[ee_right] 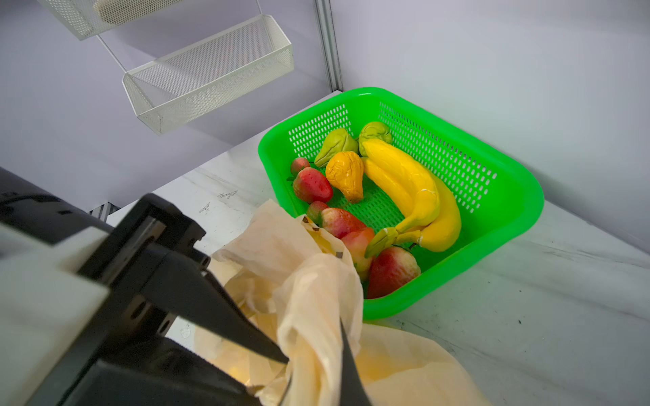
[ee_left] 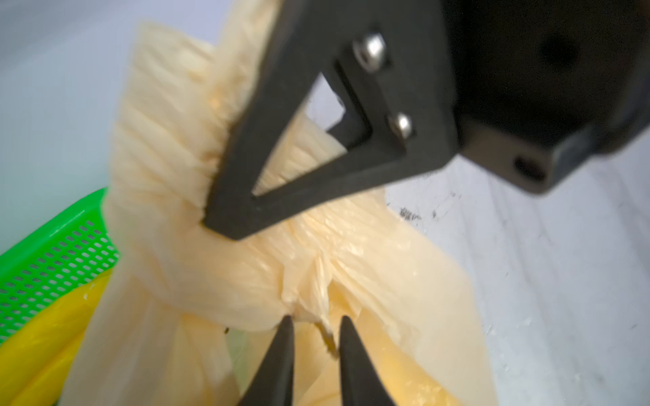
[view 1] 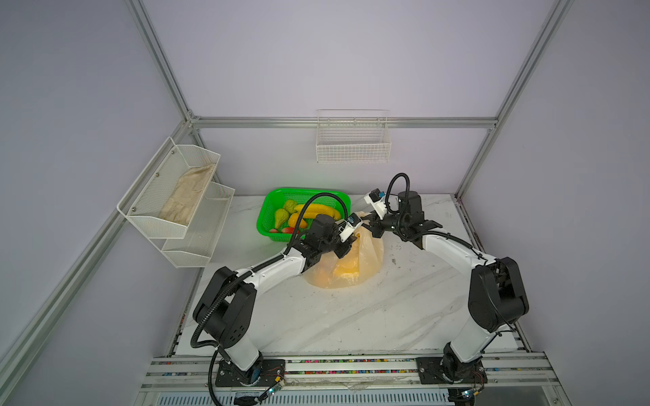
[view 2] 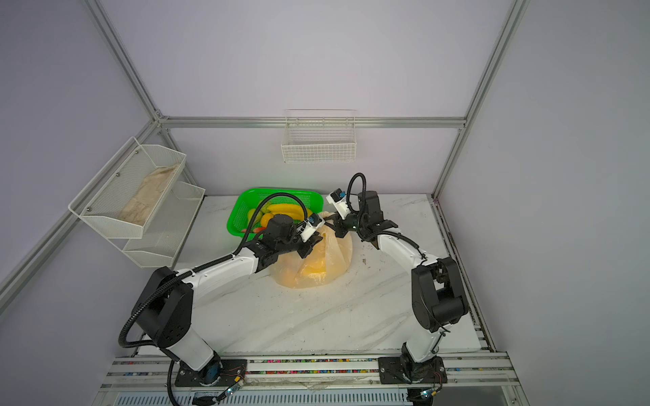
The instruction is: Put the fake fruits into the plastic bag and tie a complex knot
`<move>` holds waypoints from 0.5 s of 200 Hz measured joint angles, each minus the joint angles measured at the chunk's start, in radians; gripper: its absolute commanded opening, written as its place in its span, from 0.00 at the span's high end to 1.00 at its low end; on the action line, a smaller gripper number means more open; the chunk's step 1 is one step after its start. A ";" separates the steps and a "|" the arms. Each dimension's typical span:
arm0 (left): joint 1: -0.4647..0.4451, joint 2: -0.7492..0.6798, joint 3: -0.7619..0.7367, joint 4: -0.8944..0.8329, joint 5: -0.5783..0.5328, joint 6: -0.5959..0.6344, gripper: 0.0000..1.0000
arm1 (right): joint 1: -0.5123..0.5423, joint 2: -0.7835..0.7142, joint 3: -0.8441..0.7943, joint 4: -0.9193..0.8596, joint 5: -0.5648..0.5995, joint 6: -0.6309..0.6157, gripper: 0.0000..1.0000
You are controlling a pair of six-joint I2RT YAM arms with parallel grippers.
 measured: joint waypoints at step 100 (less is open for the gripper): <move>0.045 -0.384 0.012 -0.176 0.085 -0.035 0.31 | 0.000 -0.107 -0.042 0.022 -0.051 -0.096 1.00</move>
